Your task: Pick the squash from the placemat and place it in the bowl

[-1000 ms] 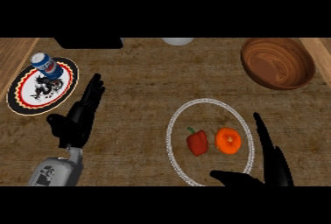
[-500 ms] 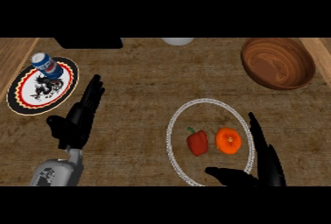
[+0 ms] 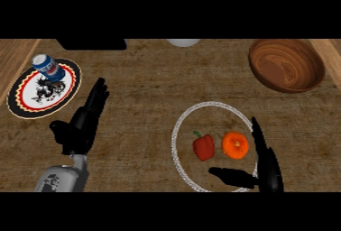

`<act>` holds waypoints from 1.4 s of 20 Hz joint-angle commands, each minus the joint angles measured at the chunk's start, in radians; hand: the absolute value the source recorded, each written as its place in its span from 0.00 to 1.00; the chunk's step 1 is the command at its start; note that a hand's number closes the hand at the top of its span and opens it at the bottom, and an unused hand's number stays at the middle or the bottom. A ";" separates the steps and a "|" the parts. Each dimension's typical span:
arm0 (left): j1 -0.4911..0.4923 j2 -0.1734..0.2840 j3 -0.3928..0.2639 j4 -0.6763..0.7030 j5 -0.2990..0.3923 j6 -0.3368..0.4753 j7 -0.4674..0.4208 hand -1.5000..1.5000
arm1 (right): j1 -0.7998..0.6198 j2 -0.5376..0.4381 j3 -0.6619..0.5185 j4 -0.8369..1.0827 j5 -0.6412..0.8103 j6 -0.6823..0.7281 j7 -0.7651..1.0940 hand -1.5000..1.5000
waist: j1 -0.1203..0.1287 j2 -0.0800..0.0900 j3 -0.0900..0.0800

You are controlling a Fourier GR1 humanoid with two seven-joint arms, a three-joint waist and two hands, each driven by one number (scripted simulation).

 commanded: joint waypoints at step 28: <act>0.036 -0.062 0.015 -0.002 -0.049 -0.046 -0.013 0.50 | -0.176 -0.120 0.037 0.312 0.057 0.299 -0.294 1.00 | 0.007 0.000 0.000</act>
